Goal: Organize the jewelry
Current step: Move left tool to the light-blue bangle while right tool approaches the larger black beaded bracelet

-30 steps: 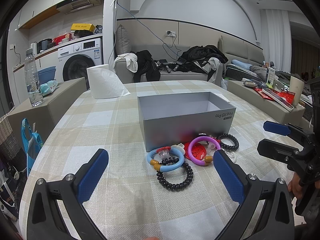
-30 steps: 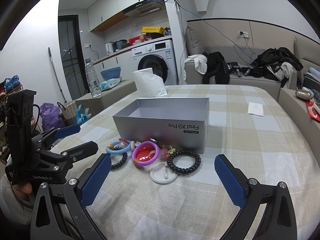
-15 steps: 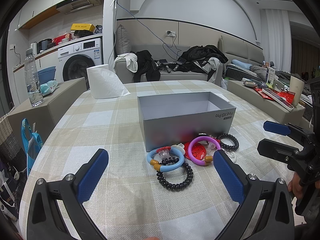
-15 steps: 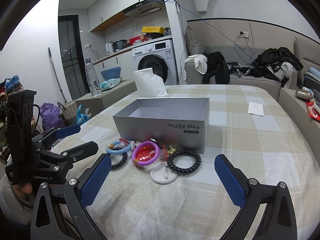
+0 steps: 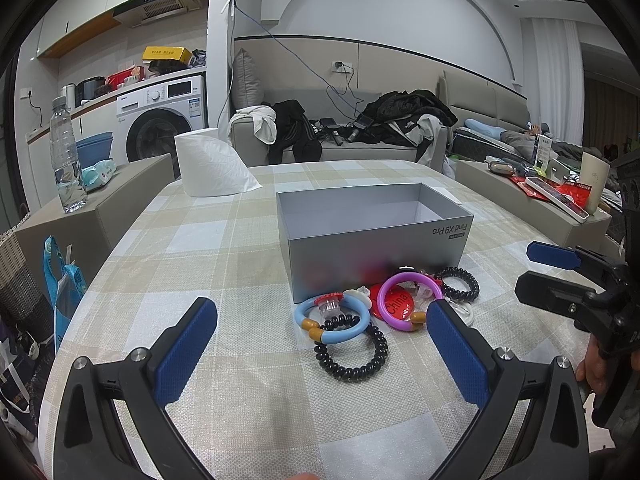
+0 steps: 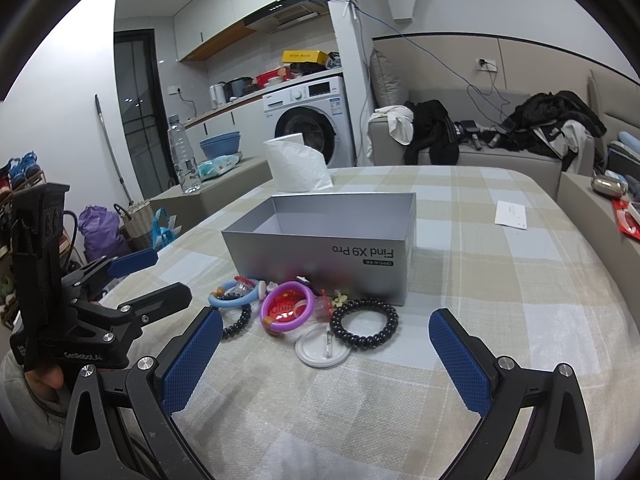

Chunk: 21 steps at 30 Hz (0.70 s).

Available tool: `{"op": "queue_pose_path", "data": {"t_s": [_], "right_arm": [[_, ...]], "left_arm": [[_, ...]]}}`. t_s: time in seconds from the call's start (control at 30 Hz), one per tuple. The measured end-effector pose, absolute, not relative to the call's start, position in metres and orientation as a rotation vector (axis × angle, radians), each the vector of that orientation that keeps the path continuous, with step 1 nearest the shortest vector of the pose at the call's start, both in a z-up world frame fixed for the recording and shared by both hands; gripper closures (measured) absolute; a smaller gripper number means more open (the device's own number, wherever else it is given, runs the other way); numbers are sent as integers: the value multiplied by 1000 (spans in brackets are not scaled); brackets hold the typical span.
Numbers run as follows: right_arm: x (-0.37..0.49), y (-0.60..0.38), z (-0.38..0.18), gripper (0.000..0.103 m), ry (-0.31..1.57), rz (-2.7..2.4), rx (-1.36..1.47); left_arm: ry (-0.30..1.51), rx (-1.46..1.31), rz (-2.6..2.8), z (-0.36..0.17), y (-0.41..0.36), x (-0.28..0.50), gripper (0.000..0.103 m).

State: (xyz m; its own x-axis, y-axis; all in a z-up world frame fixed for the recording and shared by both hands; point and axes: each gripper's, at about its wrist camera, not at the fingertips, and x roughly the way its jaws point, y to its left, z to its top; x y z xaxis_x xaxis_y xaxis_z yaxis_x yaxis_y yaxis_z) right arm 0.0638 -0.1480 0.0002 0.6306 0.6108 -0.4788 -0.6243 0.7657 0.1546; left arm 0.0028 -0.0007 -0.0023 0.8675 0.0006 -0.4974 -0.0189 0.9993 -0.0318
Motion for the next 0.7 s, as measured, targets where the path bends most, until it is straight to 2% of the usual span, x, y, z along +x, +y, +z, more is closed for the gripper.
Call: {"op": "queue_pose_path", "data": {"t_s": [0.43, 0.7], "right_arm": [[83, -149, 0, 0, 624, 638, -9], [99, -140, -10, 2, 760, 594, -53]], "left_arm": [[566, -76, 18, -5, 11, 9, 1], [610, -100, 35, -4, 15, 15, 1]]}}
